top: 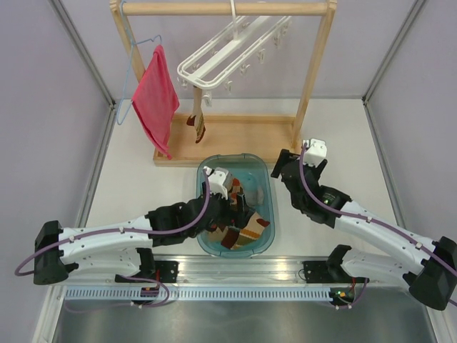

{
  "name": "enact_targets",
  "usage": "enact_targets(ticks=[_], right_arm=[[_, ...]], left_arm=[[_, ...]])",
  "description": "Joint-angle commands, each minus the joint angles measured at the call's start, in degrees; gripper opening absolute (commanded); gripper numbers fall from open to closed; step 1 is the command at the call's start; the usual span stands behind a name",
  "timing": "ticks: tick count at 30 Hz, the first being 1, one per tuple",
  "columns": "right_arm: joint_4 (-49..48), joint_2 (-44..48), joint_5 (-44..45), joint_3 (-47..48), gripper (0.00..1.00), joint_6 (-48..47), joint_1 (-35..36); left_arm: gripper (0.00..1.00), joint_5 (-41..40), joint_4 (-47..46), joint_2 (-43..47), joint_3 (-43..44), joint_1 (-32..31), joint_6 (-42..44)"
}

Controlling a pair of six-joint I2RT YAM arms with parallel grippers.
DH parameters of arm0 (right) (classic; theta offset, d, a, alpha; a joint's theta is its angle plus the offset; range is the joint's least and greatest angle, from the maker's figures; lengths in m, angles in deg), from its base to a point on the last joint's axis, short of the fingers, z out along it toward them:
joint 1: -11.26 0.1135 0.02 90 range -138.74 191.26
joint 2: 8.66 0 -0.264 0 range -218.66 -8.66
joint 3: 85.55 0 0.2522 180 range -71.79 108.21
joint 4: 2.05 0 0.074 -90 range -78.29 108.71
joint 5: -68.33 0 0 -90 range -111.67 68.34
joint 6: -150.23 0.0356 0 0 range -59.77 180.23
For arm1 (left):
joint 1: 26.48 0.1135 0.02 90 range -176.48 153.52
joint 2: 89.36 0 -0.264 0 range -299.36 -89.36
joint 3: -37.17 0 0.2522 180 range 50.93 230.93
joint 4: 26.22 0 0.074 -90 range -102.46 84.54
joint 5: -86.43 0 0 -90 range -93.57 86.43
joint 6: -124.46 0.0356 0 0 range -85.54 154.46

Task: Remove the socks clipped to the hanger

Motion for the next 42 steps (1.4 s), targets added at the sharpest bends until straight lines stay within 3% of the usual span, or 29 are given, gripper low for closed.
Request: enact_targets(ticks=[1, 6, 10, 12, 13, 15, 16, 28, 33, 42], right_arm=[[-0.83, 0.05, -1.2, -0.65, 0.91, 1.04, -1.03], [-1.09, 0.93, -2.25, -2.23, 0.91, 0.95, -1.82], [-1.71, 1.72, -3.3, -3.55, 0.91, 1.13, -2.7], [-2.5, 1.89, -4.27, -4.34, 0.92, 1.3, -3.14], [-2.67, 2.07, -4.62, -4.78, 0.91, 1.22, -3.23], [-3.11, 2.07, -5.32, -5.05, 0.91, 1.3, -3.58], [-3.2, 2.07, -5.42, -5.31, 0.92, 1.22, -3.58], [-5.49, 3.57, -8.49, -7.86, 0.92, 0.34, -5.25], [-7.68, 2.69, -10.07, -8.56, 0.92, -0.54, -5.86], [-12.34, -1.79, -14.11, -8.74, 0.91, -1.51, -7.62]], left_arm=[[1.0, -5.91, 1.42, 0.2, 2.11, -0.3, -1.11], [1.0, -16.54, 5.28, 5.03, 2.02, -0.22, 0.2], [1.0, -19.37, 6.34, 10.12, 2.63, 3.27, 3.45], [1.0, -13.16, 6.17, 11.01, 3.42, 7.23, 4.95], [1.0, -9.12, 6.08, 11.28, 3.77, 13.26, 5.47], [1.0, 0.96, 5.38, 11.28, 4.74, 19.27, 5.92], [1.0, 2.07, 4.77, 11.1, 5.01, 23.21, 6.09], [1.0, 17.63, -8.77, -3.11, 12.03, 44.41, 11.72], [1.0, 17.47, -15.97, -8.93, 14.32, 48.73, 15.14], [1.0, 18.6, -23.98, -20.43, 19.24, 49.09, 20.24]])
